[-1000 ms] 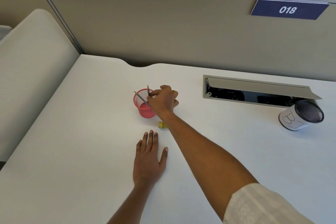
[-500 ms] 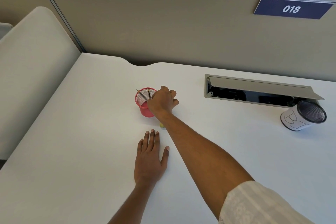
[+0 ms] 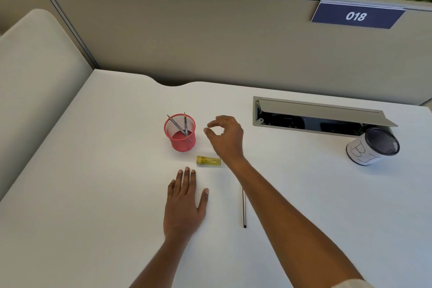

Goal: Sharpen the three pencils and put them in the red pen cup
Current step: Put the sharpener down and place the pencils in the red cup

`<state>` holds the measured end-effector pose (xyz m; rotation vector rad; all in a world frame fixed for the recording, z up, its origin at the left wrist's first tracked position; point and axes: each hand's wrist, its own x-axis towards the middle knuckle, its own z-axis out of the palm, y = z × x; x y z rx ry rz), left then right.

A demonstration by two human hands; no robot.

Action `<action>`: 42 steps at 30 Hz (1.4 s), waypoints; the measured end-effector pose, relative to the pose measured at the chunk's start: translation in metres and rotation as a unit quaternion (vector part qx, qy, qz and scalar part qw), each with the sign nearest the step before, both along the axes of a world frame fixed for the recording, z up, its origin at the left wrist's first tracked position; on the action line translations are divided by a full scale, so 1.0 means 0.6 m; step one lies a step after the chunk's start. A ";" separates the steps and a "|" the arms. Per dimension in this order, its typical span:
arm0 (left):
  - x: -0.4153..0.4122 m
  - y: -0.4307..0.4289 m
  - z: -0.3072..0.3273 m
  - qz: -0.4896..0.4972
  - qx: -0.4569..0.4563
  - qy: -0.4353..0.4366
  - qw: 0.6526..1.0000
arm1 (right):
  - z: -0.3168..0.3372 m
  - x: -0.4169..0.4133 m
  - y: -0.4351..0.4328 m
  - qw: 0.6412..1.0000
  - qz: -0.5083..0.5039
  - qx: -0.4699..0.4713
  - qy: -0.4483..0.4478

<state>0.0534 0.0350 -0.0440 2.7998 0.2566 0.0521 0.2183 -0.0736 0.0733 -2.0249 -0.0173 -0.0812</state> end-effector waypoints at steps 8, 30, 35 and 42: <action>0.001 0.001 -0.003 -0.003 0.003 -0.001 1.000 | -0.036 -0.075 -0.163 0.997 -0.015 -0.024 0.070; 0.001 0.001 -0.006 -0.001 0.001 0.007 1.000 | -0.086 -0.244 -0.176 0.947 -0.016 -0.252 0.196; 0.001 0.002 -0.006 -0.002 0.003 0.010 1.000 | -0.073 -0.230 -0.164 0.920 0.019 -0.326 0.217; 0.000 0.001 -0.006 -0.003 0.003 0.011 1.000 | -0.058 -0.205 -0.149 0.933 0.027 -0.299 0.199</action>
